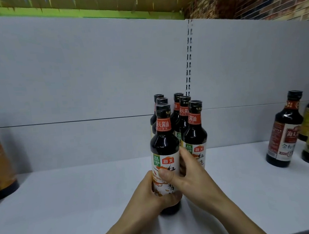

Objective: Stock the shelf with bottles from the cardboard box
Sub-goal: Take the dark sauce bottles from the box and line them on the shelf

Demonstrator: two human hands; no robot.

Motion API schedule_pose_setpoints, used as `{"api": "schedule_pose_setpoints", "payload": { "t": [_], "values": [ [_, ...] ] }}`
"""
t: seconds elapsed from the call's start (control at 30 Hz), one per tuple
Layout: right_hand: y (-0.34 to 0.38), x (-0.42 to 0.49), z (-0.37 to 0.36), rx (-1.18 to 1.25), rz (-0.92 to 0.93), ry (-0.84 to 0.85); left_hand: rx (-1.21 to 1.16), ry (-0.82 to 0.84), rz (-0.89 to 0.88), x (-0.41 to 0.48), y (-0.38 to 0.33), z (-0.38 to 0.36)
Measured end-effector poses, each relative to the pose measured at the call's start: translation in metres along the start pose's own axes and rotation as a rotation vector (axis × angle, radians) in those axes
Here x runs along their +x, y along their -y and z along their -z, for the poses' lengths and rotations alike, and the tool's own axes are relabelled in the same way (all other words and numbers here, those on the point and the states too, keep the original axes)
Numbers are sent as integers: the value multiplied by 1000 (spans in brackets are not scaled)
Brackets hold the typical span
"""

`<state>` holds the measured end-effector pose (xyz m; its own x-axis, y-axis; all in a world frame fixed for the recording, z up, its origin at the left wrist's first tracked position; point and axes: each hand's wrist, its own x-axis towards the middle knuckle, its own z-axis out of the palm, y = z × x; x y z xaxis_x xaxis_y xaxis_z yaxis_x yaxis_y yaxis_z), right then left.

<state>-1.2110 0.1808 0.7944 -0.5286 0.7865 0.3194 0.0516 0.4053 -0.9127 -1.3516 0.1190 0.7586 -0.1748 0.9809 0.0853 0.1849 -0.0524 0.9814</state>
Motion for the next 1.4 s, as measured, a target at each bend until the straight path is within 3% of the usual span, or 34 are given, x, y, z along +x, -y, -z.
{"api": "schedule_pose_setpoints", "payload": {
  "t": [0.33,0.6,0.83,1.4],
  "values": [
    [-7,6,-4,-47,-34,-38,11,-45,-2,12,5,-1],
    [-11,-11,-3,-459,-37,-75,75,-72,15,15,12,-1],
    [-15,-19,19,-638,-19,-92,98,-66,-5,21,9,-2],
    [-30,-8,83,-696,-201,-80,125,-282,-8,27,1,-22]
  ]
}}
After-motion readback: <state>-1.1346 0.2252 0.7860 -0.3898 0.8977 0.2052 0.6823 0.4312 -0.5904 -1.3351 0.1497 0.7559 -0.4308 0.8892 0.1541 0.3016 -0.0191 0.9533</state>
